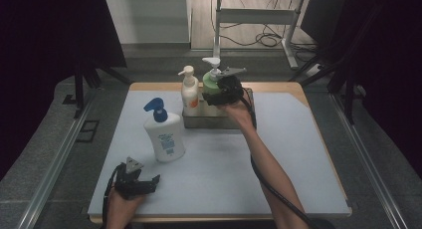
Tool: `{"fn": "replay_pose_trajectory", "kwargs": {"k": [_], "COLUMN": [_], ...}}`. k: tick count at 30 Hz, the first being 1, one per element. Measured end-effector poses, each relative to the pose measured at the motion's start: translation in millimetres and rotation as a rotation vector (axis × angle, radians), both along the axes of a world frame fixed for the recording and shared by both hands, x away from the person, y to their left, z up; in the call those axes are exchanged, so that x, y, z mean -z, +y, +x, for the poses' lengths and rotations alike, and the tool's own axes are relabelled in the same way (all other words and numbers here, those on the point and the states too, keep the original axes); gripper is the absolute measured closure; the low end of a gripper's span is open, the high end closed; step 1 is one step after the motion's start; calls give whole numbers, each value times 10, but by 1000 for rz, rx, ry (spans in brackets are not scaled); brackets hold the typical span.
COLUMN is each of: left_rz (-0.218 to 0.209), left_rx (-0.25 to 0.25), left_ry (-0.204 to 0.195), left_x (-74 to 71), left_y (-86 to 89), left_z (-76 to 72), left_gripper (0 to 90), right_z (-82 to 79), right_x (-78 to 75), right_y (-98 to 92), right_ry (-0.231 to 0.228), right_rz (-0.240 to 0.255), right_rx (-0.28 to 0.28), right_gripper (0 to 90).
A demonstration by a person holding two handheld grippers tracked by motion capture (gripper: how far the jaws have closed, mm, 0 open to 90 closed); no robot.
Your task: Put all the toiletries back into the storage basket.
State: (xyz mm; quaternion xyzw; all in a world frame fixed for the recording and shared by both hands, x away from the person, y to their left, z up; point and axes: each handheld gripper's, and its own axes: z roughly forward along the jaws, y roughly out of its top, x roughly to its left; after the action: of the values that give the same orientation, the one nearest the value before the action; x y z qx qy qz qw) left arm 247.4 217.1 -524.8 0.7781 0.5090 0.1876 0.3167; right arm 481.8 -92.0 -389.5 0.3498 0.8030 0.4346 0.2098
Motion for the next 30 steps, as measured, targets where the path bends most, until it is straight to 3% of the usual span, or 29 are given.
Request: {"fn": "replay_pose_trajectory", "kwargs": {"k": [24,30], "left_rz": [0,0], "left_rx": [0,0], "left_ry": [0,0], "left_x": [0,0], "left_y": [0,0], "left_z": [1,1], "left_gripper": [120,119], "right_z": [54,63], "right_x": [300,291], "right_y": [28,28], "right_ry": [65,73], "right_rz": [-26,-33], "right_rx": [-16,-22], "right_gripper": [123,122]}}
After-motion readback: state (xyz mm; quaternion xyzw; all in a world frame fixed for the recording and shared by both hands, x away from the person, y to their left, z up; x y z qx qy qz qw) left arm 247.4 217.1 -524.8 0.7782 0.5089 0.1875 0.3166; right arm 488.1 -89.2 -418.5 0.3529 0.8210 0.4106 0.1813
